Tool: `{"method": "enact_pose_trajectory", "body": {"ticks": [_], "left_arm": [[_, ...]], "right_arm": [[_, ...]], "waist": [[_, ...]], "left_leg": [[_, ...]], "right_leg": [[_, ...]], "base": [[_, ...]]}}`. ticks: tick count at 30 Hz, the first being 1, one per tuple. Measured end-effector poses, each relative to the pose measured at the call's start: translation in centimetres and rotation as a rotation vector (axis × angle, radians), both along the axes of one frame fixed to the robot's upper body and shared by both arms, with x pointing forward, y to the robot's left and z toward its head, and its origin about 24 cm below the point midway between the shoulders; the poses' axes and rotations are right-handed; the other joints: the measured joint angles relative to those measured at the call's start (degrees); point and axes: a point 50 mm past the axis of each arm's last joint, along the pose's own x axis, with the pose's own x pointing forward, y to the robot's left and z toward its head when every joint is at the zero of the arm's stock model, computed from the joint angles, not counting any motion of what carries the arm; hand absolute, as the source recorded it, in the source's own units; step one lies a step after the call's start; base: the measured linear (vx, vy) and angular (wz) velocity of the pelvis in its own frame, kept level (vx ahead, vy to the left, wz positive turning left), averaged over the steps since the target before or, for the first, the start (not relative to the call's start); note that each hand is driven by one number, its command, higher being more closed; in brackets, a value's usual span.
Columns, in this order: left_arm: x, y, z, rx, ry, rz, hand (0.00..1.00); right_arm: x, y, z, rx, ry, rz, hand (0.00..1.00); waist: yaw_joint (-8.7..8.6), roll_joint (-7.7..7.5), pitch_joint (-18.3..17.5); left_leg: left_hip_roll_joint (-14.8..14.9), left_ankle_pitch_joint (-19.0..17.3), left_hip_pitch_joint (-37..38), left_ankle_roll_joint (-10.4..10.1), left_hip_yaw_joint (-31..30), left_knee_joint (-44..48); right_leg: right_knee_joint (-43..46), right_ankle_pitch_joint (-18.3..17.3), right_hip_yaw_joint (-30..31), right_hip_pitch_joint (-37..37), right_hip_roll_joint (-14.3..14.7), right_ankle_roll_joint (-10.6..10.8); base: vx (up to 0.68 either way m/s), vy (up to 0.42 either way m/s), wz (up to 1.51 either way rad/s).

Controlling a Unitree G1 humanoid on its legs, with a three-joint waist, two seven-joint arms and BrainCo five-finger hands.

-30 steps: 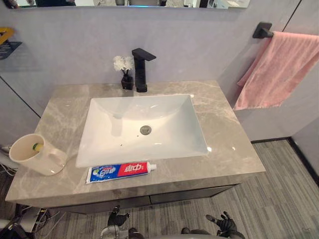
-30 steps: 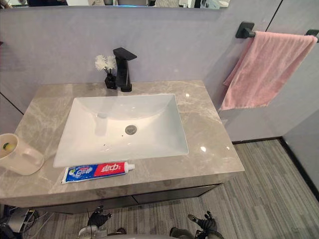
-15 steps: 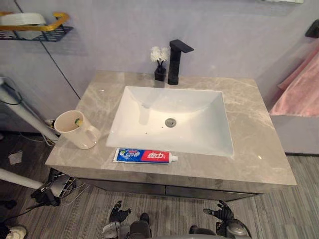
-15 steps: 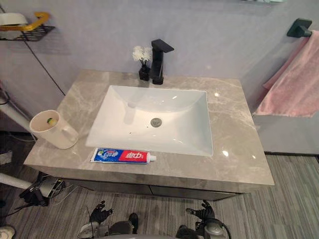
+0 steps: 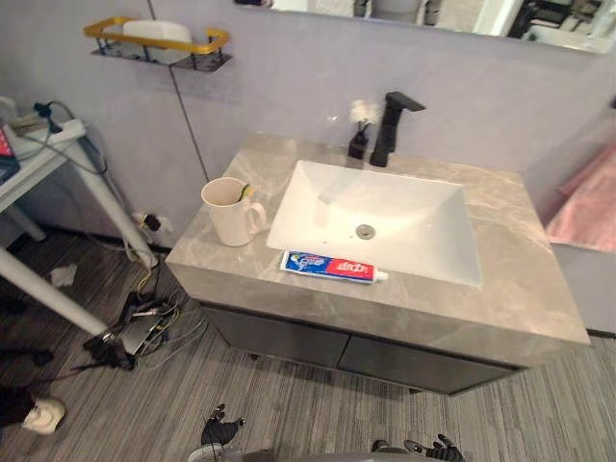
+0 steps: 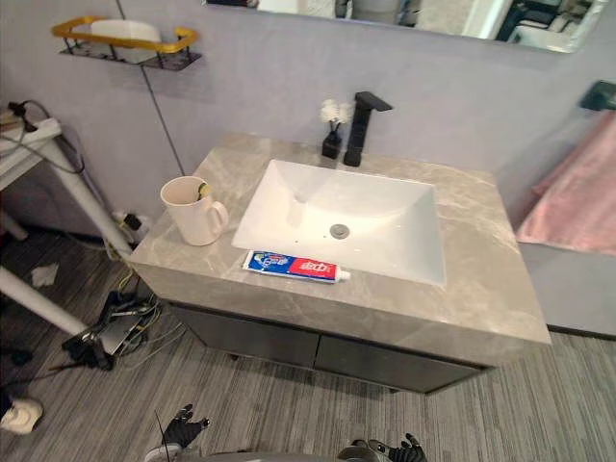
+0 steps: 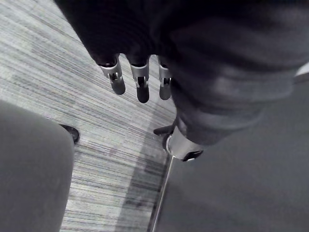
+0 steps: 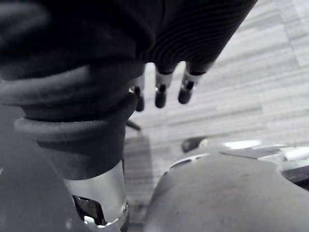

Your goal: Organize washtable

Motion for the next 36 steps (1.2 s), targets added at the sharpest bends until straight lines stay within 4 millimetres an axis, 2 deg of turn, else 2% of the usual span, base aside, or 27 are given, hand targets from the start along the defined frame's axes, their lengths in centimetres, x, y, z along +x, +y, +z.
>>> {"method": "enact_pose_trajectory", "body": {"ticks": [1,2,3,4,5,7,8,9,10,11,12,13,14,15,17,19,22,24,25,33,36], "left_arm": [[-0.1,-0.2,-0.1,-0.001,0.007,-0.012,0.0],[-0.2,-0.2,-0.2,0.007,0.023,-0.048,0.0],[-0.2,-0.3,-0.2,0.008,0.027,-0.06,0.0],[-0.1,-0.3,-0.2,0.01,0.028,-0.07,0.0],[-0.2,-0.2,-0.2,0.016,0.035,-0.088,0.0],[-0.2,0.0,-0.2,0.022,0.035,-0.088,0.0],[-0.1,0.2,-0.1,0.028,0.032,-0.085,0.0],[-0.1,0.4,-0.1,0.03,0.034,-0.079,0.0],[-0.2,0.3,-0.2,0.029,0.037,-0.082,0.0],[-0.2,0.1,-0.2,0.026,0.039,-0.081,0.0],[-0.3,0.1,-0.3,0.021,0.041,-0.059,0.0],[-0.4,0.4,-0.2,0.027,0.042,-0.054,0.0],[-0.3,0.5,-0.2,0.029,0.04,-0.04,0.0],[-0.4,0.5,-0.2,0.025,0.041,-0.03,0.0],[-0.5,0.0,-0.3,0.008,0.044,-0.016,0.0],[-0.6,-0.4,-0.5,-0.014,0.046,0.01,0.0],[-0.8,-1.4,-0.8,-0.056,0.064,0.021,0.0],[-1.1,-1.7,-1.0,-0.067,0.078,0.032,0.0],[-2.8,2.0,-0.8,0.002,0.12,0.113,0.0],[-2.8,2.0,-0.7,0.003,0.119,0.112,0.0],[-2.7,2.2,-0.7,0.007,0.117,0.109,0.0]], "right_arm": [[-0.1,0.0,0.0,0.001,0.002,-0.003,0.0],[-0.2,0.1,0.0,0.007,0.003,-0.015,0.0],[-0.4,0.1,-0.1,0.01,0.005,-0.028,0.0],[-0.4,0.1,0.0,0.013,0.001,-0.039,0.0],[-0.1,0.2,0.0,0.019,-0.013,-0.055,0.0],[0.0,0.4,0.0,0.024,-0.018,-0.06,0.0],[-0.3,0.6,0.0,0.029,-0.011,-0.063,0.0],[-0.3,0.6,0.0,0.029,-0.011,-0.062,0.0],[-0.2,0.5,0.0,0.029,-0.012,-0.059,0.0],[-0.2,0.4,0.0,0.024,-0.012,-0.052,0.0],[0.0,0.2,0.1,0.015,-0.013,-0.036,0.0],[-0.2,0.3,0.0,0.018,-0.007,-0.032,0.0],[-0.5,0.4,-0.1,0.015,0.009,-0.007,0.0],[-0.5,0.1,-0.1,0.0,0.019,0.032,0.0],[-0.6,-0.1,-0.1,-0.007,0.026,0.05,0.0],[-0.3,-0.5,0.0,-0.007,0.026,0.084,0.0],[-0.4,-1.3,0.1,-0.014,0.027,0.106,0.0],[-1.1,-1.7,0.1,-0.017,0.042,0.093,0.0],[-2.6,0.3,-0.6,0.094,0.058,-0.025,0.0],[-2.7,0.3,-0.6,0.104,0.052,-0.068,0.0],[-2.9,0.3,-0.6,0.123,0.038,-0.139,0.0]], "waist": [[-0.05,-0.39,-0.3],[-0.3,0.3,-0.8],[-0.45,-0.24,-1.0],[-0.58,0.04,-1.0],[-1.48,0.01,-1.0],[-2.01,-0.35,-0.7],[-2.0,-0.96,-0.5],[-2.07,-0.7,0.0],[-2.0,-0.66,0.0],[-1.94,0.31,-0.2],[-1.76,0.07,-0.1],[-1.62,-0.53,-0.2],[-0.68,-0.66,-0.3],[-0.08,-0.15,-0.4],[-0.13,0.5,-0.4],[-0.01,1.58,-0.7],[-0.14,3.76,-0.2],[-0.04,4.56,-0.7],[1.61,0.26,2.4],[1.67,0.21,2.5],[1.55,0.09,2.8]], "left_leg": [[-0.2,0.2,0.0,0.1,0.8,-0.5],[-0.4,0.3,-0.2,0.1,2.2,-1.2],[-1.0,0.2,-0.4,0.3,3.0,-1.6],[-1.2,0.2,-0.6,0.4,3.2,-1.5],[-1.2,-0.2,-1.7,1.1,4.8,0.0],[-1.3,-0.8,-1.7,1.7,5.7,1.8],[-1.0,-1.7,-1.3,1.9,6.4,3.1],[-0.3,-2.9,-1.0,1.8,6.8,4.0],[0.2,-3.2,-0.6,1.9,7.1,4.0],[1.3,-3.6,-0.1,1.6,7.4,3.6],[3.1,-4.5,0.5,0.9,8.1,3.8],[3.2,-5.0,1.1,0.3,8.1,3.7],[3.8,-5.8,2.3,-0.3,8.7,3.5],[4.3,-5.9,3.0,-0.4,9.4,2.8],[4.7,-5.1,3.8,-0.2,9.3,1.0],[5.5,-4.7,5.0,-0.5,9.6,-0.3],[5.0,-4.6,6.9,-0.4,10.0,0.3],[4.6,-4.6,8.3,-0.4,10.0,1.5],[1.8,-0.7,11.6,0.5,8.9,-7.6],[1.8,-0.7,11.3,0.5,8.5,-7.2],[1.5,-0.6,9.1,0.6,5.6,-5.1]], "right_leg": [[-0.4,0.2,1.3,-0.7,0.0,0.3],[-1.7,0.3,3.8,-1.7,0.0,0.6],[-2.8,0.3,5.9,-2.4,0.3,1.0],[-3.1,0.4,6.5,-2.9,0.5,1.1],[-3.3,0.4,7.9,-4.0,0.8,1.1],[-2.9,0.6,7.8,-4.1,0.9,0.3],[-2.0,1.6,6.9,-4.0,1.0,-3.5],[-0.9,1.0,5.3,-3.9,1.3,-7.0],[-0.2,-0.4,4.3,-3.9,1.7,-9.4],[1.3,-2.4,2.7,-3.9,2.4,-12.3],[6.3,-2.2,-0.6,-5.2,3.8,-12.2],[7.5,-0.4,-1.8,-5.0,5.0,-11.7],[6.2,1.0,-3.9,-3.9,5.9,-9.3],[3.8,1.6,-3.7,-3.1,7.1,-8.4],[0.3,3.0,-3.4,-2.1,8.3,-6.5],[-5.2,5.2,-2.7,-0.2,10.0,-6.5],[-8.6,5.9,-2.3,3.2,9.8,-6.4],[-9.1,5.9,-2.4,5.4,9.5,-6.4],[-7.9,1.1,-7.1,11.9,5.0,-3.3],[-7.8,1.1,-7.2,12.0,5.0,-3.3],[-7.8,1.1,-9.5,12.2,4.5,-3.3]], "base": [[-0.18,0.072,-0.84],[-0.12,0.076,-0.79],[-0.05,0.085,-0.76],[-0.06,0.108,-0.76],[-0.02,0.088,-0.46],[0.02,0.067,-0.32],[0.01,0.049,-0.33],[0.01,0.028,-0.33],[0.04,0.001,-0.26],[0.09,-0.006,-0.3],[0.11,-0.023,-0.29],[0.19,-0.067,-0.47],[0.19,-0.067,-0.59],[0.2,-0.056,-0.59],[0.21,-0.032,-0.35],[0.31,-0.019,-0.34],[0.2,0.03,-0.21],[0.14,0.047,-0.12],[0.06,0.017,-0.06],[0.0,0.0,0.01],[-0.02,-0.034,0.37]]}}
